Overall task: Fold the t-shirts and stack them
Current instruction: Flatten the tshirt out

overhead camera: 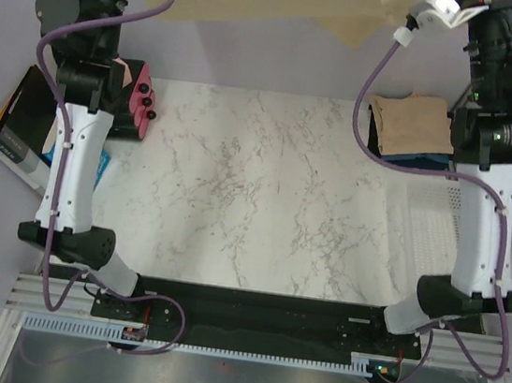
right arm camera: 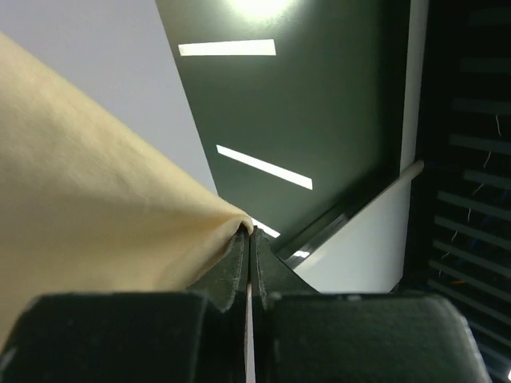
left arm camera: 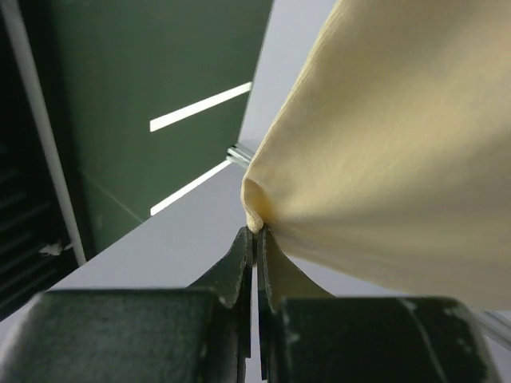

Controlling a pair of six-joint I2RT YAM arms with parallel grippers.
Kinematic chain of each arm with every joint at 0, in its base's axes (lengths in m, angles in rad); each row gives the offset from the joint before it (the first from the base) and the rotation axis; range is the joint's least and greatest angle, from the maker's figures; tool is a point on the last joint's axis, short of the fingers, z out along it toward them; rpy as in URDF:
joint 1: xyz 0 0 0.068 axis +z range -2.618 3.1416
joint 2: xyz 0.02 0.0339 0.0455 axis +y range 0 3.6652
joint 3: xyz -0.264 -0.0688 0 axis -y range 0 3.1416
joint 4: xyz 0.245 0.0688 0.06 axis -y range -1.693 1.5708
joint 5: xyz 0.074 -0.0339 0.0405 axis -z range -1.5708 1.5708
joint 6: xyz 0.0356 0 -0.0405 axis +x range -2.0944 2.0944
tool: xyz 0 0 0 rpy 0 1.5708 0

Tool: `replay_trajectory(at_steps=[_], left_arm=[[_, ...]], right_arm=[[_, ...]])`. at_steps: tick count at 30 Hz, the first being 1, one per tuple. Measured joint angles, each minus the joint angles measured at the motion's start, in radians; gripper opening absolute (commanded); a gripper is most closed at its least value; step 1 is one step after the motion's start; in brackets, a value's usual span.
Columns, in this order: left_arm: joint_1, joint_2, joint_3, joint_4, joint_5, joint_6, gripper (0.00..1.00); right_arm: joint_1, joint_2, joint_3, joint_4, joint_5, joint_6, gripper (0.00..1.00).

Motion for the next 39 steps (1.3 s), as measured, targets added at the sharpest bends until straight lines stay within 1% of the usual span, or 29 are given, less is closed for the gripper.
replay_trajectory(at_steps=[2,6,7,9,11,13,15,17,20,23,26,31,34,39], left_arm=[[-0.008,-0.091,-0.14,0.076,0.0,0.0,0.02],[-0.006,-0.268,-0.588,0.259,-0.005,0.001,0.02],[-0.006,-0.296,-0.7,0.279,-0.005,0.001,0.02],[-0.009,-0.33,-0.938,0.319,0.003,0.001,0.02],[-0.016,-0.334,-1.183,0.315,0.018,0.001,0.02],[-0.027,-0.338,-1.415,0.292,0.03,0.004,0.02],[-0.046,-0.346,-1.639,0.248,0.045,0.013,0.02],[-0.068,-0.404,-1.821,0.144,0.071,0.029,0.02],[-0.089,-0.544,-1.911,0.014,0.116,0.047,0.02],[-0.087,-0.663,-1.911,-0.063,0.151,0.066,0.02],[-0.087,-0.724,-1.911,-0.15,0.176,0.09,0.02],[-0.084,-0.761,-1.911,-0.31,0.197,0.134,0.02],[-0.069,-0.764,-1.909,-0.393,0.198,0.169,0.02],[-0.021,-0.761,-1.847,-0.615,0.2,0.263,0.02]], right_arm=[[0.0,-0.136,-0.182,0.045,0.004,0.017,0.0],[0.001,-0.401,-0.655,0.092,0.0,0.065,0.0],[0.003,-0.444,-0.753,0.077,-0.005,0.069,0.0],[0.012,-0.521,-1.007,0.055,-0.013,0.076,0.0],[0.022,-0.546,-1.217,-0.024,-0.022,0.082,0.0],[0.032,-0.543,-1.387,-0.154,-0.027,0.085,0.0],[0.04,-0.55,-1.501,-0.284,-0.043,0.09,0.0],[0.052,-0.582,-1.557,-0.43,-0.065,0.081,0.0],[0.057,-0.653,-1.558,-0.592,-0.094,0.041,0.0],[0.058,-0.698,-1.532,-0.754,-0.112,-0.018,0.0],[0.058,-0.692,-1.507,-0.9,-0.117,-0.073,0.0],[0.058,-0.689,-1.501,-1.098,-0.108,-0.153,0.0],[0.058,-0.689,-1.482,-1.178,-0.103,-0.181,0.0],[0.057,-0.684,-1.461,-1.21,-0.079,-0.203,0.0]])
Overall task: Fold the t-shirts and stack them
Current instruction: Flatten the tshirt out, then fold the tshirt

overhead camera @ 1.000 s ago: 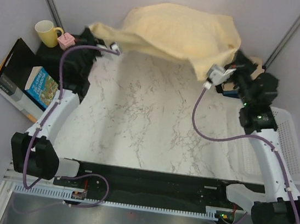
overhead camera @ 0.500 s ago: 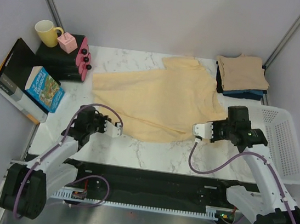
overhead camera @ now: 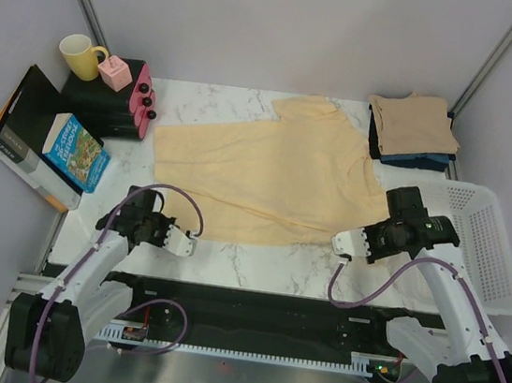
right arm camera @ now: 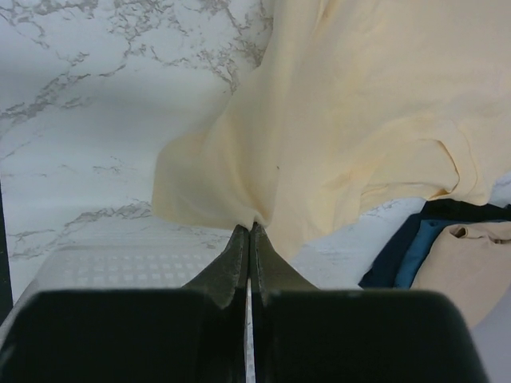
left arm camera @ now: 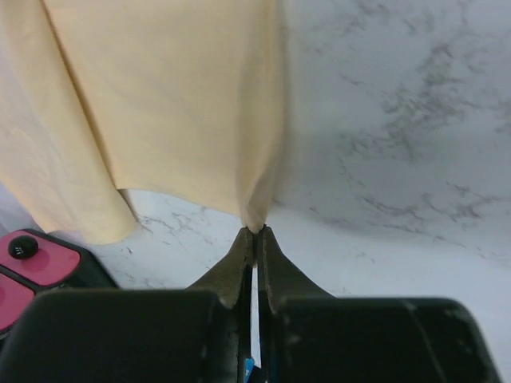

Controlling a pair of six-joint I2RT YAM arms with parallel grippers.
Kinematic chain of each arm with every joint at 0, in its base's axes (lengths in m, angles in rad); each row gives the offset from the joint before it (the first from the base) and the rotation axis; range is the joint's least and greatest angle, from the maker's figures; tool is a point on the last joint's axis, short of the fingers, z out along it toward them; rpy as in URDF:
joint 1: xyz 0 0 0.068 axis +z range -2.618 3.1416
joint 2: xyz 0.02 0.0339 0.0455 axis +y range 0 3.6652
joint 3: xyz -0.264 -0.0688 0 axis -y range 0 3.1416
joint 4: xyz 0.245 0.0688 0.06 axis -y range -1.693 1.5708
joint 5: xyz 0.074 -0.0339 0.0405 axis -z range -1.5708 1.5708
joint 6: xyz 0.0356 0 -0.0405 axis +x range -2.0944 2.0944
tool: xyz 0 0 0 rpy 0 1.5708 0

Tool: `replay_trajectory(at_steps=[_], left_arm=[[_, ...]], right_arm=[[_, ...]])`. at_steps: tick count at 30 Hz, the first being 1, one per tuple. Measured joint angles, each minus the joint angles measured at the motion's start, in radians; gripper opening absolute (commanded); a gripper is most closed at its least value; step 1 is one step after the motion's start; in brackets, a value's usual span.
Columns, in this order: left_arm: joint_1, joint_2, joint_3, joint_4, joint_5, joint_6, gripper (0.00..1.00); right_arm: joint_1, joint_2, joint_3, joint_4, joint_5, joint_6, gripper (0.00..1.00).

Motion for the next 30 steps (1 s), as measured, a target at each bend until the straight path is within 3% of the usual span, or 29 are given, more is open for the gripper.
replay_trajectory(at_steps=[11,14,18,23,30], left_arm=[[0.193,0.098,0.13,-0.261,-0.017,0.245,0.02],[0.224,0.131,0.164,-0.276,-0.023,0.272,0.02],[0.237,0.151,0.17,-0.28,-0.029,0.289,0.02],[0.24,0.167,0.171,-0.279,-0.029,0.297,0.02],[0.24,0.167,0.171,-0.274,-0.029,0.299,0.02]], right_arm=[[-0.02,0.159,0.153,0.006,0.016,0.013,0.01],[-0.02,0.165,0.15,-0.014,0.018,-0.009,0.14],[-0.02,0.16,0.101,-0.019,0.042,-0.045,0.55],[-0.02,0.153,0.026,0.0,0.086,-0.058,0.59],[-0.008,0.14,0.13,-0.04,0.031,-0.056,0.68]])
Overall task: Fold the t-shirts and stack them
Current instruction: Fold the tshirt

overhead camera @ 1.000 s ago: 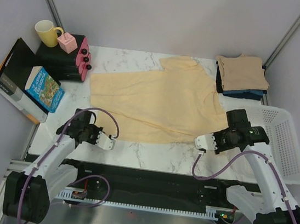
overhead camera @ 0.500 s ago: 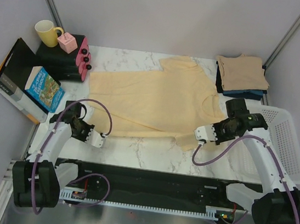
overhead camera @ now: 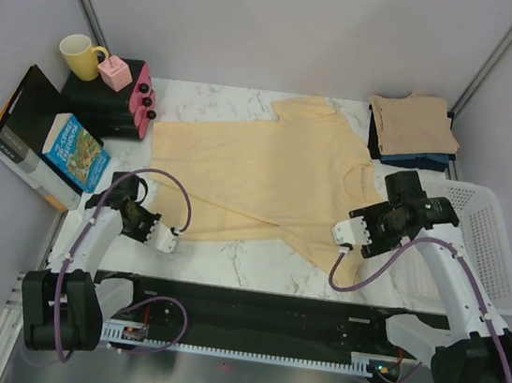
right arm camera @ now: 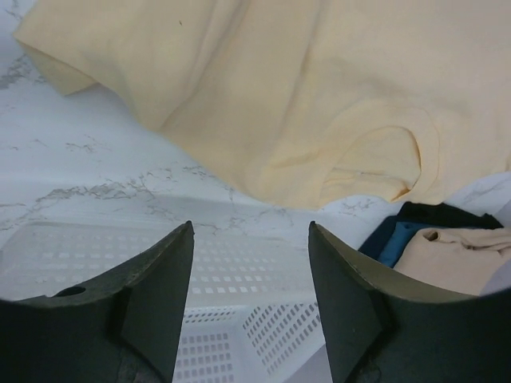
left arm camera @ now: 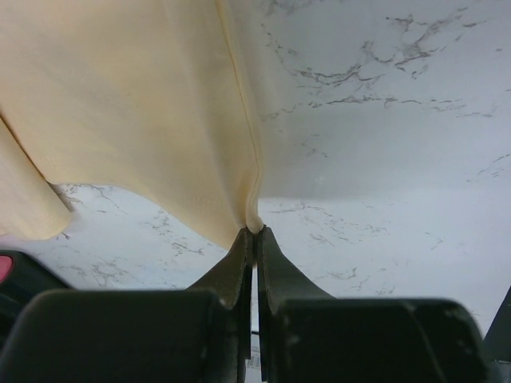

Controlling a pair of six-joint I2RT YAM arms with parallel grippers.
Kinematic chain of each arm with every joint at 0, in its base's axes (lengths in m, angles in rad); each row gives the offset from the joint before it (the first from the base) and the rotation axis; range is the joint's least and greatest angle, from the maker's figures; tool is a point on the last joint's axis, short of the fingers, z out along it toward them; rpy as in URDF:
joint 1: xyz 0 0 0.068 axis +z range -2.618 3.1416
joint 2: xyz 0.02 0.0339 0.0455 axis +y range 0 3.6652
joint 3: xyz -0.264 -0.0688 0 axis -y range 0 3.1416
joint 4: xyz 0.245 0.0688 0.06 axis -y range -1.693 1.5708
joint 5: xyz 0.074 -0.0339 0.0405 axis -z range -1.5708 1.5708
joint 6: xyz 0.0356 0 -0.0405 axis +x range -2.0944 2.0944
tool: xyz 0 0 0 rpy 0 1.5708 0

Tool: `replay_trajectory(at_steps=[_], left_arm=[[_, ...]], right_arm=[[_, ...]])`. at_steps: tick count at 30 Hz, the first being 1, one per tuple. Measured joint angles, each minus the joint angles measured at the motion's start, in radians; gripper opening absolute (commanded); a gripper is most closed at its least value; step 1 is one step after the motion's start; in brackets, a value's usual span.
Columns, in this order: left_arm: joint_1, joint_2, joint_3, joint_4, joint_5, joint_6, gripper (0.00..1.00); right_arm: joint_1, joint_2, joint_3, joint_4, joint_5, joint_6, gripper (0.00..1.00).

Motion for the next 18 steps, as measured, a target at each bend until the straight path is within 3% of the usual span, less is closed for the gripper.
replay_trajectory(at_steps=[9,18], left_arm=[[0.0,0.0,0.0,0.019,0.002,0.0,0.02],[0.0,-0.001,0.0,0.028,0.006,0.0,0.02]], right_arm=[[0.079,-0.099,-0.123,-0.077,-0.048,0.002,0.69],[0.091,-0.047,-0.229,0.082,-0.061,0.125,0.68]])
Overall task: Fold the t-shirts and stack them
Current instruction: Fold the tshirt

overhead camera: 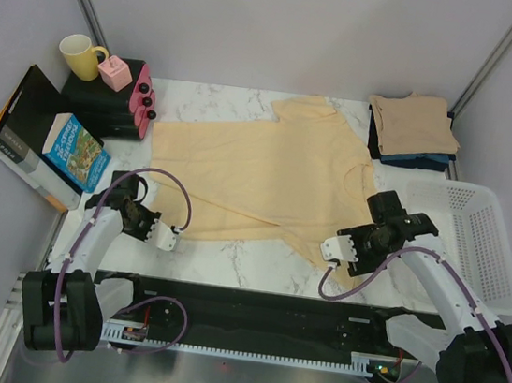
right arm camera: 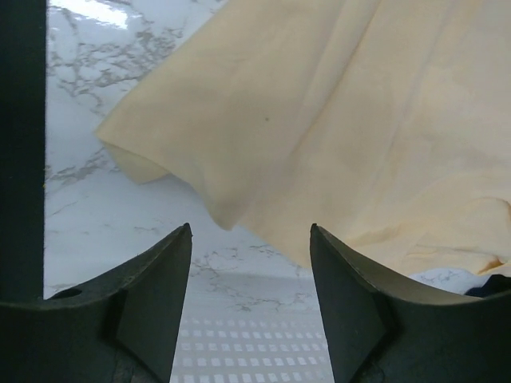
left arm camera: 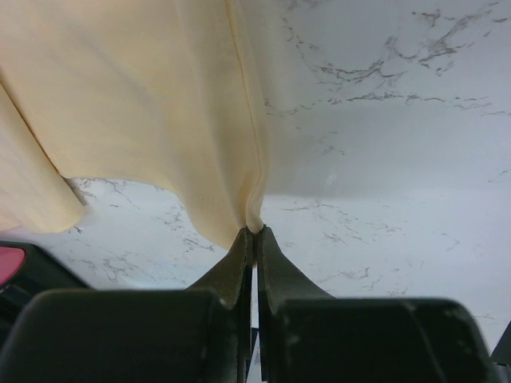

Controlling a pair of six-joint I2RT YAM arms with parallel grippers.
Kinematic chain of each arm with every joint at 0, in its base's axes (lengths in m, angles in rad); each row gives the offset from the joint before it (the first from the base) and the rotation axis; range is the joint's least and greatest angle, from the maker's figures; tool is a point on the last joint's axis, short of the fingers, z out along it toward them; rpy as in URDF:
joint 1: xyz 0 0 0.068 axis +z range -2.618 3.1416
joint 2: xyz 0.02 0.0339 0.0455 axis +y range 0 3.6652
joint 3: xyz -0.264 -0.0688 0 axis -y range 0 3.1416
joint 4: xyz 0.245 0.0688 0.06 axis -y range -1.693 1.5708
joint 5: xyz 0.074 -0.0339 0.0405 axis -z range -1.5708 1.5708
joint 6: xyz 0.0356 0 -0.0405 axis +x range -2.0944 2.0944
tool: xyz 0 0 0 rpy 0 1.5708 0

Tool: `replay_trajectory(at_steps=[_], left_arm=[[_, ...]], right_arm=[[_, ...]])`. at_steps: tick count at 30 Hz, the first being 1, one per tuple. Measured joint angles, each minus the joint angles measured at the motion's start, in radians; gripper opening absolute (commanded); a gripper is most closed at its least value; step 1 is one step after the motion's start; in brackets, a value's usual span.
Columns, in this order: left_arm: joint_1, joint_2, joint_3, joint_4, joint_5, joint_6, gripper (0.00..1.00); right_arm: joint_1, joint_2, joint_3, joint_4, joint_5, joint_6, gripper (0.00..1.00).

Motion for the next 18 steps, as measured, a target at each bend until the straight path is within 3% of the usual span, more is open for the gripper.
replay_trajectory(at_steps=[8,18], left_arm=[[0.0,0.0,0.0,0.001,0.001,0.0,0.02],[0.0,0.0,0.001,0.001,0.001,0.0,0.02]], right_arm=[[0.002,0.058,-0.01,0.148,-0.002,0.064,0.7],[0.002,0.063,-0.022,0.125,0.002,0.062,0.71]])
